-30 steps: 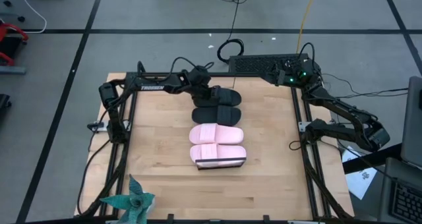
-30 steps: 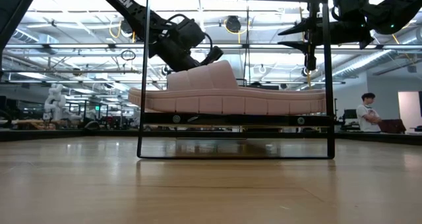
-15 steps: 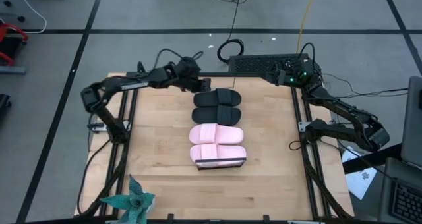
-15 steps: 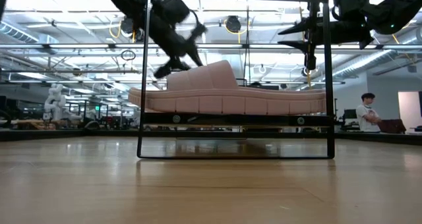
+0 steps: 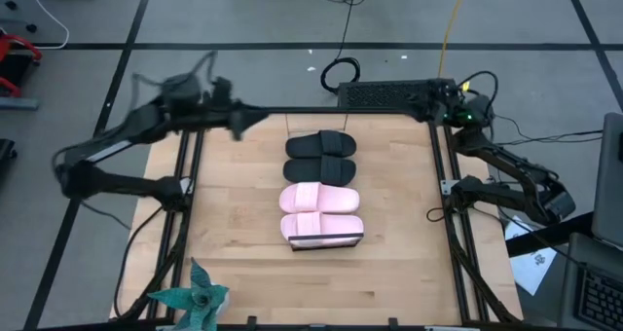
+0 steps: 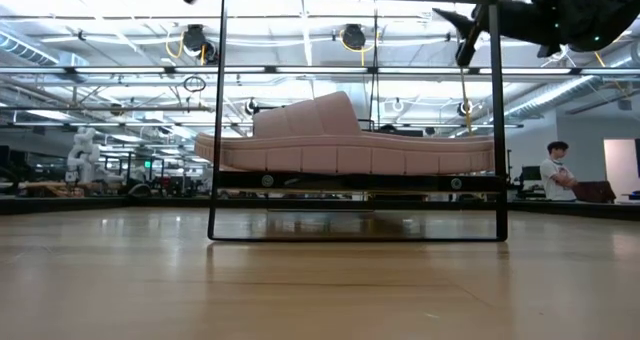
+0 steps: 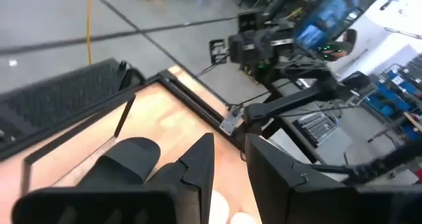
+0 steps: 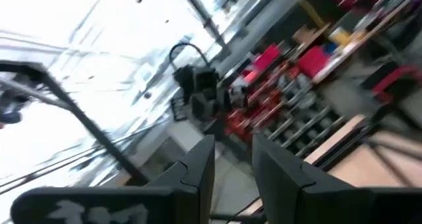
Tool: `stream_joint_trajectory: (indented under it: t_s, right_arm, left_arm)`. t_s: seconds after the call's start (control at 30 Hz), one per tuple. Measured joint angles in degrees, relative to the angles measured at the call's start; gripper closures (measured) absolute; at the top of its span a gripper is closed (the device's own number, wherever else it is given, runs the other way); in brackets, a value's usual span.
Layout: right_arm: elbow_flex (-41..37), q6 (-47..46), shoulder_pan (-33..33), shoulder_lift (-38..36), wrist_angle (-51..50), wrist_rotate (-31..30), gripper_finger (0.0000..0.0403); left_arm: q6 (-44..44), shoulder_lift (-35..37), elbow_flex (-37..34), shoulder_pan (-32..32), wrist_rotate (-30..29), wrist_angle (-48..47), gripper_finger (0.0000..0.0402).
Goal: Pick and place slides into the shelf
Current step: Return to Home Position
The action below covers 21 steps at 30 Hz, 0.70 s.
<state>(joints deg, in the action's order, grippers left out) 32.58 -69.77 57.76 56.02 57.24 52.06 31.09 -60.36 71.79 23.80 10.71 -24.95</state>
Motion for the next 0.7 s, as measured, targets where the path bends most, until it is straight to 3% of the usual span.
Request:
stream_joint_trajectory:
  t_s: [0.17, 0.27, 0.4, 0.57, 0.7]
  right_arm:
    - [0.00, -4.74, -0.11, -0.91, 0.24, 3.92, 0.0310]
    - [0.00, -12.74, -0.11, -0.99, 0.46, 5.64, 0.0310]
    - [-0.02, -10.87, -0.11, -1.88, 13.28, 4.95, 0.0310]
    - [-0.01, -18.28, -0.37, -7.62, 32.25, 3.84, 0.0310]
    - [0.00, -18.14, -2.53, -16.12, 28.02, 3.04, 0.0310]
  left_arm:
    - [-2.60, 9.12, 0.00, -3.92, -1.24, -7.37, 0.0314]
    - [-2.13, 11.99, 0.00, -6.91, -1.78, -12.59, 0.0314]
    - [-4.24, 14.53, -0.02, -11.27, -3.46, -16.62, 0.0314]
    - [-5.25, 18.27, -0.11, -16.95, -8.93, -16.54, 0.0314]
    - [-2.52, 21.49, -3.80, -22.06, -13.67, -12.99, 0.0314]
